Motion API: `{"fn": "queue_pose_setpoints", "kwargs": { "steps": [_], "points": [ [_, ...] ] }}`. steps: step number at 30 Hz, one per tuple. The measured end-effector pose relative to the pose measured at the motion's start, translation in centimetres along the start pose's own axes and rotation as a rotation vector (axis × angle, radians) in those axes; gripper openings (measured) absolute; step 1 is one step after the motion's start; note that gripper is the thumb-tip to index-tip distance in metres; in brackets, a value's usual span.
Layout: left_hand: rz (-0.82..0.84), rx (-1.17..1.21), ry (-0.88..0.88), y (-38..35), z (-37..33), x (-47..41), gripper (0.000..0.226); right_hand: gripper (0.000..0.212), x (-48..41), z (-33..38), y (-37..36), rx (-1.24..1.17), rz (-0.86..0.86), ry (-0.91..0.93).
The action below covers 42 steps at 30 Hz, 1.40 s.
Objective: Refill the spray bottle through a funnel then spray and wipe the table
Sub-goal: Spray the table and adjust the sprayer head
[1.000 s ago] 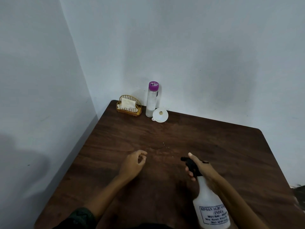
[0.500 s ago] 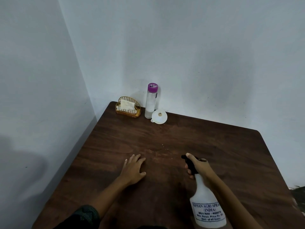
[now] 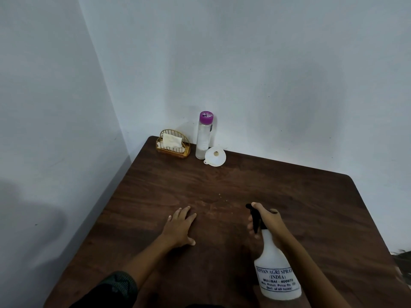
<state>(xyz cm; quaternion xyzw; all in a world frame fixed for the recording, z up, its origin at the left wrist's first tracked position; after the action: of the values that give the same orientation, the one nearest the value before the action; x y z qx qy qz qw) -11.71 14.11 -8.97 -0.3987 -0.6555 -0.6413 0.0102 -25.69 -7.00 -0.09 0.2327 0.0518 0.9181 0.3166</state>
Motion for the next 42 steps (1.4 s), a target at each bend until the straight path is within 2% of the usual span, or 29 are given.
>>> {"fn": "queue_pose_setpoints", "kwargs": {
  "steps": [3,9,13,16,19,21,26,28,30,36,42],
  "points": [
    [0.005,-0.008,0.0,0.2,0.0,0.1,0.093,0.046,0.0,0.3,0.2,0.04,0.06,-0.031],
    [0.011,-0.026,-0.001,0.1,0.2,-0.1,0.094,0.038,-0.9,-0.4,0.1,0.008,-0.088,0.061],
    [0.001,-0.051,0.035,0.6,-0.2,-0.4,0.095,0.037,-0.8,0.0,1.0,-0.027,0.035,0.119],
    [0.034,-0.085,0.083,1.3,-0.2,-1.2,0.11,0.028,-1.9,1.3,2.0,-0.106,0.134,0.236],
    [0.084,-0.168,0.113,2.2,-0.1,-2.4,0.128,0.058,-4.7,3.2,3.2,-0.202,0.17,0.355],
    [0.099,-0.197,0.112,2.9,-0.3,-3.0,0.133,0.069,-6.9,4.5,3.7,-0.211,0.133,0.422],
    [0.069,-0.138,0.126,4.5,-0.5,-4.6,0.115,0.04,-13.4,8.6,4.0,-0.415,0.033,0.396],
    [0.084,-0.151,0.127,5.1,-0.4,-5.3,0.111,0.021,-15.8,9.9,3.9,-0.494,-0.02,0.373],
    [0.108,-0.169,0.134,5.5,-0.5,-5.7,0.112,0.032,-18.4,10.7,3.6,-0.534,-0.059,0.353],
    [0.141,-0.154,0.156,5.9,-0.6,-7.1,0.113,0.046,-23.6,11.3,1.6,-0.587,-0.055,0.343],
    [0.173,-0.165,0.155,6.0,-0.8,-7.5,0.109,0.034,-24.9,11.0,0.4,-0.497,-0.004,0.344]
  ]
}}
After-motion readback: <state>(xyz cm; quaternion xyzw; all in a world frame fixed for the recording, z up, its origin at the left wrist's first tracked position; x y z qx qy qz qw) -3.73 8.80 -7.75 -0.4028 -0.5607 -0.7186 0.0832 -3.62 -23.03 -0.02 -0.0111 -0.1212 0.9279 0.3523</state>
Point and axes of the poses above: each hand's wrist, its own x-axis away from the middle knuckle, its own y-axis out of the back of the hand, z = x × y, the point moved 1 cm from there along -x, towards the middle knuckle, and after that the axes turned 11 degrees about y, right-handed, at the moved point
